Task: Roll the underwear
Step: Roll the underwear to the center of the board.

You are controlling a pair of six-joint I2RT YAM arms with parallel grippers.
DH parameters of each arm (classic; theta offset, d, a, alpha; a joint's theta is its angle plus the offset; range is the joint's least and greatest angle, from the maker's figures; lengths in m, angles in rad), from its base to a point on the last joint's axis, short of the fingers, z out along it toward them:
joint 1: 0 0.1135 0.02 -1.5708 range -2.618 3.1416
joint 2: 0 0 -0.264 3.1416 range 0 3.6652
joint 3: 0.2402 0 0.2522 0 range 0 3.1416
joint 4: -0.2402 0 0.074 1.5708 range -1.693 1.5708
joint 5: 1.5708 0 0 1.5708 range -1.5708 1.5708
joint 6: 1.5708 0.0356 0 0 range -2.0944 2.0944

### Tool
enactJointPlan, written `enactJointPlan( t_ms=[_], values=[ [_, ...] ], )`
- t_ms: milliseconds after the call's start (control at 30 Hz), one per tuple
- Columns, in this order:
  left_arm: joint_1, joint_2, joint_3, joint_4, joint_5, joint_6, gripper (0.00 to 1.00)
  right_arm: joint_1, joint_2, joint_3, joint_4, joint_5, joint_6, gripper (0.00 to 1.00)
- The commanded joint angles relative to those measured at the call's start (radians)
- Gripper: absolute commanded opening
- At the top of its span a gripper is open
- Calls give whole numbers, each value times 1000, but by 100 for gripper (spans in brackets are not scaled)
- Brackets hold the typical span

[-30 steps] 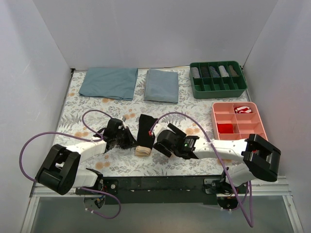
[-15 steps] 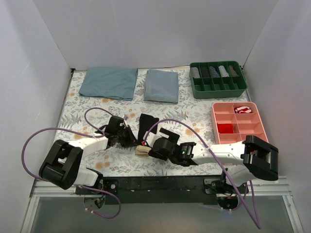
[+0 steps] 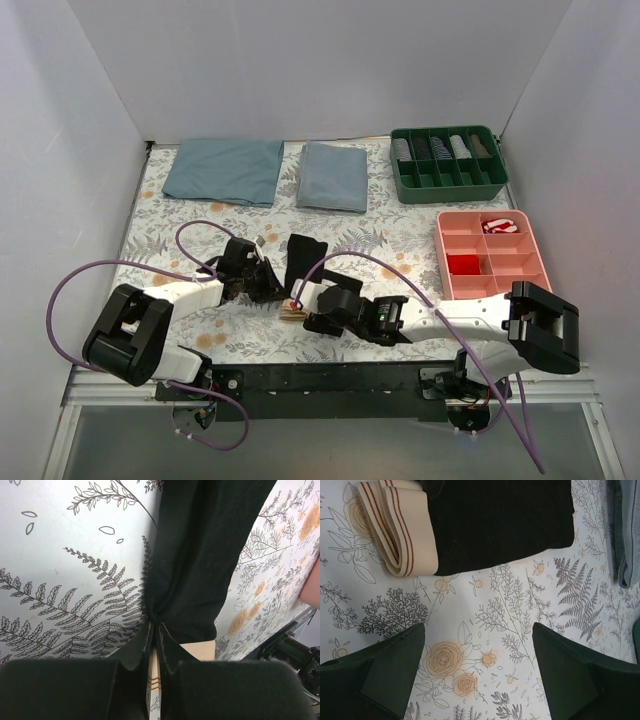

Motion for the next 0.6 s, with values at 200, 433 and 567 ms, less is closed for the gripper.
enactJointPlan(
  t_ms=[200,433,567],
  values=[
    [1,10,-4,-37,-37,31,0,35,73,46,87,-87,-75,95],
    [1,29,-1,-33,-25,34,0,54,184,96,122,-85,-109,95],
    [1,30,2,-34,-25,35,0,58,227,107,154,-73,-131,95]
  ],
)
